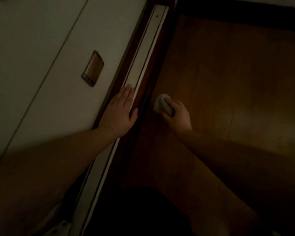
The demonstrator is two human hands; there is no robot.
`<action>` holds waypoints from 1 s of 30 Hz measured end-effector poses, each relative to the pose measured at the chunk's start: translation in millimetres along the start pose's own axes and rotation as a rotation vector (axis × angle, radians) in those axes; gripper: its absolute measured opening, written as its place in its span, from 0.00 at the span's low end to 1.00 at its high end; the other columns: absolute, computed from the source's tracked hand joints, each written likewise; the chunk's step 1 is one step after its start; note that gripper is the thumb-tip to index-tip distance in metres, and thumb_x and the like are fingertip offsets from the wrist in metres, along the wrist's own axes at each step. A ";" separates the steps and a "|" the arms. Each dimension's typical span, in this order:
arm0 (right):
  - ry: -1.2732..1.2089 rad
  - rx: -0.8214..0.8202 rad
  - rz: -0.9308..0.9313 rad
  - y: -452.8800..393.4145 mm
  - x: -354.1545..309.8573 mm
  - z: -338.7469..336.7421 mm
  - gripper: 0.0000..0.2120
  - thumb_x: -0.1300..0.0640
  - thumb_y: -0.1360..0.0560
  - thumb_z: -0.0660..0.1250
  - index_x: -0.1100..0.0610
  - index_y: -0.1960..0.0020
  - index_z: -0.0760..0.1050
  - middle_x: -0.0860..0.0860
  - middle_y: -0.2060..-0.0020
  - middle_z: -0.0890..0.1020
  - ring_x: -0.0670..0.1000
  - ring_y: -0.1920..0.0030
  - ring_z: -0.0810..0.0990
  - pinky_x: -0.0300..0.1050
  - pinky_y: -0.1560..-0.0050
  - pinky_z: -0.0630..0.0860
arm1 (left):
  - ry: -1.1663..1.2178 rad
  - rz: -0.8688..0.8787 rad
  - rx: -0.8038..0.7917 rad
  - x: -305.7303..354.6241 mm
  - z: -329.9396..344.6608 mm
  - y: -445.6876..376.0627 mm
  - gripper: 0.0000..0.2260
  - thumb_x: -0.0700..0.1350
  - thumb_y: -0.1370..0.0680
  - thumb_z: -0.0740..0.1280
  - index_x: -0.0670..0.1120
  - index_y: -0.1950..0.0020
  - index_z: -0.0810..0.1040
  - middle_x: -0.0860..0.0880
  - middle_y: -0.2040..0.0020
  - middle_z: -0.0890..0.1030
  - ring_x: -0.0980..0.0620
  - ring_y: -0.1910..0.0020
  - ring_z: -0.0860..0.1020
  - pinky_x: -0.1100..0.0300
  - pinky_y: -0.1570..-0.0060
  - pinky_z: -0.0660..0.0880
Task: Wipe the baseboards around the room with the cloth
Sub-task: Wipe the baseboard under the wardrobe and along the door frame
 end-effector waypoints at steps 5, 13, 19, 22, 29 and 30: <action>-0.165 0.090 0.092 11.9 12.5 22.3 0.25 0.59 0.24 0.71 0.52 0.28 0.71 0.51 0.30 0.71 0.50 0.31 0.70 0.39 0.32 0.65 | 0.010 0.004 0.008 -2.8 0.9 -2.3 0.31 0.54 0.18 0.52 0.42 0.19 0.49 0.45 0.19 0.51 0.49 0.20 0.48 0.52 0.22 0.51; -0.206 0.164 0.130 -41.9 -3.9 30.7 0.25 0.59 0.21 0.67 0.53 0.26 0.68 0.53 0.27 0.67 0.51 0.29 0.67 0.29 0.37 0.58 | 0.021 0.016 -0.001 -4.2 2.8 -2.7 0.30 0.53 0.17 0.54 0.42 0.19 0.48 0.44 0.19 0.50 0.50 0.20 0.46 0.52 0.22 0.50; -0.327 0.063 0.174 -46.0 -6.8 42.7 0.24 0.58 0.21 0.66 0.50 0.26 0.69 0.51 0.29 0.69 0.52 0.32 0.70 0.42 0.31 0.68 | 0.035 0.005 0.001 -2.6 1.8 -3.7 0.28 0.51 0.17 0.50 0.42 0.19 0.50 0.44 0.19 0.51 0.49 0.20 0.47 0.53 0.22 0.49; -0.347 0.001 0.160 -17.6 -2.7 51.4 0.24 0.58 0.22 0.67 0.49 0.28 0.70 0.50 0.31 0.70 0.50 0.33 0.71 0.47 0.31 0.71 | 0.073 0.002 -0.003 -3.5 2.5 -4.1 0.27 0.51 0.17 0.48 0.43 0.19 0.49 0.46 0.19 0.50 0.51 0.20 0.47 0.53 0.22 0.48; -0.368 -0.117 0.169 62.2 -2.8 88.5 0.24 0.58 0.23 0.69 0.51 0.28 0.71 0.51 0.32 0.72 0.49 0.33 0.71 0.44 0.30 0.68 | 0.059 -0.015 -0.019 -4.4 -0.5 -5.7 0.26 0.47 0.15 0.51 0.42 0.19 0.49 0.45 0.19 0.49 0.50 0.20 0.47 0.55 0.22 0.46; -0.368 -0.139 0.177 75.2 -1.3 95.0 0.24 0.58 0.23 0.70 0.51 0.28 0.72 0.51 0.32 0.72 0.50 0.33 0.72 0.43 0.31 0.68 | 0.054 -0.016 -0.029 -5.1 -1.2 -5.7 0.26 0.47 0.15 0.51 0.42 0.19 0.48 0.45 0.19 0.49 0.50 0.20 0.46 0.55 0.22 0.46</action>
Point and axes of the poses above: each hand's wrist, its own y-axis away from the middle knuckle, its own z-axis out of the palm, x = y × z, the point moved 7 cm from there along -y, towards the middle knuckle
